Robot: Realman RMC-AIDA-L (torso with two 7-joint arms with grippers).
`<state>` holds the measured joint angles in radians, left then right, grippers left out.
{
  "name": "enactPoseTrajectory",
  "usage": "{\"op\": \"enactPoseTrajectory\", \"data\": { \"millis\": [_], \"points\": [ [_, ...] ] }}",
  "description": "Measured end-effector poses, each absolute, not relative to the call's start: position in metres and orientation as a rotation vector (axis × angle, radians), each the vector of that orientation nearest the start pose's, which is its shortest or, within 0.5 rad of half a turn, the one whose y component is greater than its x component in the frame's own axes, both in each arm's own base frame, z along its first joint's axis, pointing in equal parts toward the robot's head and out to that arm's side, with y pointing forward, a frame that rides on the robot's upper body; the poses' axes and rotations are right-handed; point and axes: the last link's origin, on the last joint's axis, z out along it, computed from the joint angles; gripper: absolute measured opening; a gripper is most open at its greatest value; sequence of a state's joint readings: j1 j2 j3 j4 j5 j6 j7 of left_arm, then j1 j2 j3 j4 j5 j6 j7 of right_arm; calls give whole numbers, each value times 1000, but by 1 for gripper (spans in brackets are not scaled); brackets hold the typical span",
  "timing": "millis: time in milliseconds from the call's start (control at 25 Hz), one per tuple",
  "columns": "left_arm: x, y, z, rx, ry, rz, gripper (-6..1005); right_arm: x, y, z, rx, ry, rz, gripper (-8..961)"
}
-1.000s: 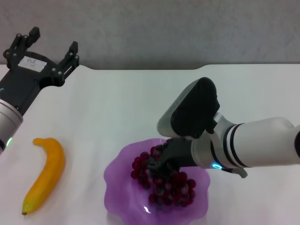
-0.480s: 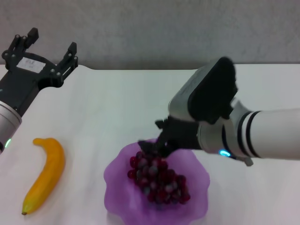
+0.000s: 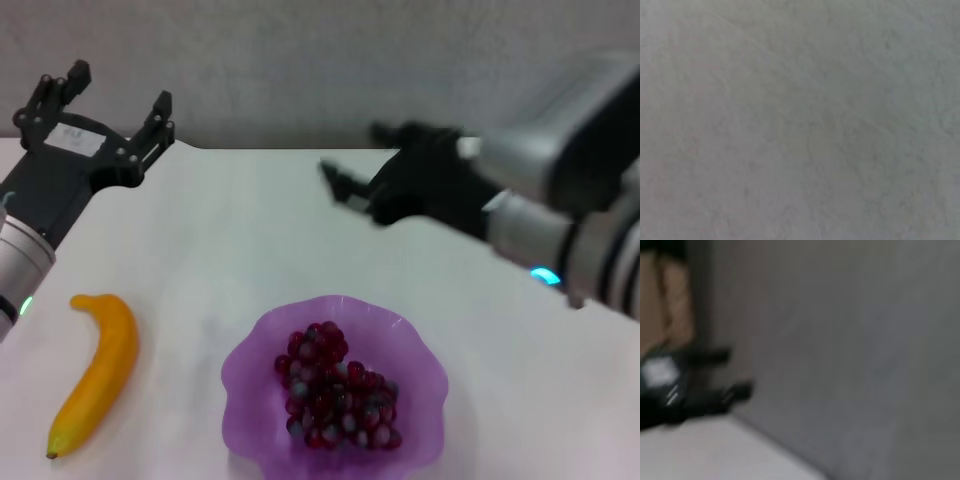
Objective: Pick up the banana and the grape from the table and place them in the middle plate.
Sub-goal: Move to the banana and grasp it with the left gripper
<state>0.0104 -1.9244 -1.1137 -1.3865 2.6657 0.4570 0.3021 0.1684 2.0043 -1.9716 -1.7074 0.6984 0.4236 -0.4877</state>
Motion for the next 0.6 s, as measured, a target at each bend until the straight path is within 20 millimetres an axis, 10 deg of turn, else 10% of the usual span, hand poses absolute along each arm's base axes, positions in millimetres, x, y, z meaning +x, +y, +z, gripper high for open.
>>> {"op": "enactPoseTrajectory", "data": {
  "millis": [600],
  "points": [
    [-201,319,27,-1762,-255,-653,840,165,310,56,-1653,389,719,667]
  ]
}}
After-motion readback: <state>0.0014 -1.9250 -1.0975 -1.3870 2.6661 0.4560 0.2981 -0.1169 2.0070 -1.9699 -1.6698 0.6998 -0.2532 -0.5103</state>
